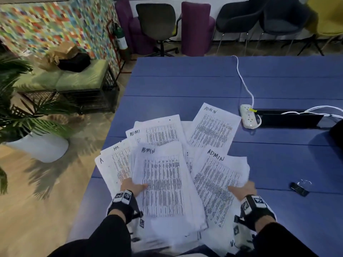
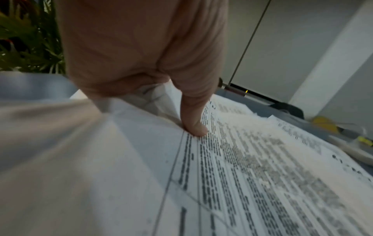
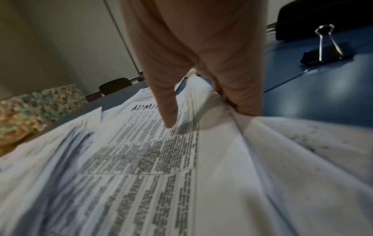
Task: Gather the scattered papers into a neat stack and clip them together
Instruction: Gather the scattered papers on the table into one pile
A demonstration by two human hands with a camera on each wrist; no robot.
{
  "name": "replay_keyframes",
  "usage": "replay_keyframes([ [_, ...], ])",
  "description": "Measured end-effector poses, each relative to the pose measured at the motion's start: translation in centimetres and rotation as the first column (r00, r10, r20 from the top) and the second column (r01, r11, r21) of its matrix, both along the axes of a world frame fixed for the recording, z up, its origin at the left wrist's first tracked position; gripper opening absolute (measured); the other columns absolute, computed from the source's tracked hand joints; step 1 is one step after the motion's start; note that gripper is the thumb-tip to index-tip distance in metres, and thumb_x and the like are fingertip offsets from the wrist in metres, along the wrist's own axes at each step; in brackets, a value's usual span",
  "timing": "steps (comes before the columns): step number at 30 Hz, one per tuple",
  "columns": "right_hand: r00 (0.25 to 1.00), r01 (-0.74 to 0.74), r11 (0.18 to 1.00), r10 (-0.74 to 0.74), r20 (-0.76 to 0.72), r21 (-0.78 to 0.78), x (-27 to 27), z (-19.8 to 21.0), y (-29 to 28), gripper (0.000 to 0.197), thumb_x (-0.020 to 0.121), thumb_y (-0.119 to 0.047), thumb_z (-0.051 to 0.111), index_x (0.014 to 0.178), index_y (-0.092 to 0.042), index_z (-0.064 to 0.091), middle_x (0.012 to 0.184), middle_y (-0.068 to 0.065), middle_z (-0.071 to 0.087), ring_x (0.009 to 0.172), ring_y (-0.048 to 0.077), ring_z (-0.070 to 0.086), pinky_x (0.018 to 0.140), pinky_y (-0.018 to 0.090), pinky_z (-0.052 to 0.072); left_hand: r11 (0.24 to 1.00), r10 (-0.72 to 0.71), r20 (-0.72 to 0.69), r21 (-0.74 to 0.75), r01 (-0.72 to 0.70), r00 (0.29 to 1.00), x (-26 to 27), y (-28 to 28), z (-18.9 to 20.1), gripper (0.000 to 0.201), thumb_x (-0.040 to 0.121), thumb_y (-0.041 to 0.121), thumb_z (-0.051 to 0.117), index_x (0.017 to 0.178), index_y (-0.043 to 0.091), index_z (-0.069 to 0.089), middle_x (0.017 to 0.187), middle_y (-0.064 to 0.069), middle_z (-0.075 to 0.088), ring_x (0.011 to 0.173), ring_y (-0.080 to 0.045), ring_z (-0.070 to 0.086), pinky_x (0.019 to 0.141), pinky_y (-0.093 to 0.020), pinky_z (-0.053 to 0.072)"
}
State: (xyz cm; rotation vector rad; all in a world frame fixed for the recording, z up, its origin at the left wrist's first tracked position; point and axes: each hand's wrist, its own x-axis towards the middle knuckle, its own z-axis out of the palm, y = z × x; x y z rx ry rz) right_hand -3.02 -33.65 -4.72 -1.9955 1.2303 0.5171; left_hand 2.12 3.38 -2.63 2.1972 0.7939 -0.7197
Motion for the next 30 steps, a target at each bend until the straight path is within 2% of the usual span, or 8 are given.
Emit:
replay_keyframes([
  [3, 0.991, -0.132, 0.989, 0.133, 0.003, 0.063, 0.6, -0.8, 0.6, 0.070, 0.075, -0.026, 0.077, 0.128, 0.005, 0.044, 0.123, 0.023, 0.055, 0.108, 0.034, 0.056, 0.086, 0.034, 0.047, 1.000, 0.022, -0.062, 0.002, -0.022, 0.998, -1.0, -0.8, -0.7, 0.097, 0.074, 0.037, 0.077, 0.145, 0.000, 0.022, 0.149, -0.019, 0.035, 0.134, -0.035, 0.039, 0.108, -0.047, 0.037],
  [5, 0.978, -0.206, 0.972, 0.208, -0.008, 0.112, 0.3, -1.4, 1.0, 0.046, 0.073, -0.031, 0.078, 0.101, -0.003, 0.055, 0.094, 0.017, 0.058, 0.084, 0.028, 0.059, 0.070, 0.029, 0.041, 1.000, 0.015, -0.085, 0.011, -0.014, 0.996, -1.3, -1.3, -1.0, 0.099, 0.075, 0.040, 0.075, 0.146, 0.001, 0.019, 0.151, -0.018, 0.032, 0.135, -0.035, 0.038, 0.107, -0.047, 0.037],
  [8, 0.968, -0.246, 0.964, 0.239, 0.078, 0.103, -0.4, -2.5, 0.9, 0.044, 0.074, -0.028, 0.078, 0.063, -0.018, 0.036, 0.062, 0.003, 0.041, 0.052, 0.013, 0.038, 0.050, 0.025, 0.030, 1.000, 0.006, -0.070, 0.015, -0.005, 0.998, -1.4, -1.3, -1.3, 0.101, 0.074, 0.043, 0.075, 0.146, 0.001, 0.020, 0.149, -0.018, 0.034, 0.134, -0.035, 0.040, 0.106, -0.046, 0.039],
  [10, 0.957, -0.234, 0.971, 0.223, 0.183, 0.041, -0.7, -1.8, 0.6, 0.017, 0.081, -0.019, 0.070, 0.076, -0.007, 0.059, 0.075, 0.014, 0.063, 0.063, 0.021, 0.054, 0.058, 0.027, 0.040, 1.000, 0.005, -0.073, 0.009, -0.005, 0.997, -1.4, -1.1, -1.3, 0.102, 0.073, 0.045, 0.075, 0.146, 0.001, 0.020, 0.150, -0.018, 0.033, 0.135, -0.034, 0.039, 0.108, -0.046, 0.038],
  [13, 0.949, -0.141, 0.988, 0.154, 0.275, -0.067, -0.7, -0.1, -0.7, 0.025, 0.089, -0.015, 0.058, 0.111, -0.006, 0.065, 0.097, 0.021, 0.067, 0.075, 0.030, 0.056, 0.067, 0.032, 0.044, 1.000, 0.019, -0.067, 0.000, -0.019, 0.998, -1.6, -1.1, -1.0, 0.103, 0.072, 0.044, 0.076, 0.146, 0.001, 0.019, 0.150, -0.018, 0.032, 0.136, -0.035, 0.037, 0.109, -0.046, 0.037],
  [18, 0.903, 0.136, 0.975, -0.050, 0.427, -0.173, -1.1, 2.2, -3.7, 0.026, 0.092, -0.012, 0.049, 0.110, 0.002, 0.062, 0.095, 0.025, 0.062, 0.078, 0.033, 0.053, 0.076, 0.041, 0.047, 0.999, 0.040, -0.073, -0.021, -0.042, 0.997, -1.6, -1.0, -1.3, 0.103, 0.068, 0.043, 0.079, 0.144, 0.002, 0.024, 0.146, -0.018, 0.039, 0.131, -0.037, 0.043, 0.105, -0.050, 0.042],
  [27, 0.670, 0.574, 0.807, -0.560, 0.487, 0.139, -1.2, 4.2, -6.0, 0.037, 0.090, -0.003, 0.052, 0.117, 0.022, 0.046, 0.118, 0.031, 0.054, 0.104, 0.042, 0.054, 0.084, 0.040, 0.042, 0.988, 0.060, -0.071, -0.140, -0.069, 0.996, -0.7, -0.3, -0.9, 0.099, 0.075, 0.038, 0.076, 0.146, -0.002, 0.019, 0.152, -0.021, 0.028, 0.137, -0.038, 0.034, 0.110, -0.047, 0.033],
  [30, 0.860, 0.379, 0.916, -0.400, 0.317, 0.129, -0.5, 3.2, -5.6, 0.031, 0.097, -0.010, 0.042, 0.118, 0.007, 0.057, 0.120, 0.020, 0.061, 0.113, 0.032, 0.057, 0.085, 0.023, 0.041, 0.982, 0.092, -0.029, -0.162, -0.095, 0.995, -0.5, -0.8, -0.5, 0.070, 0.085, 0.021, 0.068, 0.138, -0.009, 0.033, 0.143, -0.025, 0.041, 0.130, -0.039, 0.043, 0.103, -0.043, 0.038],
])
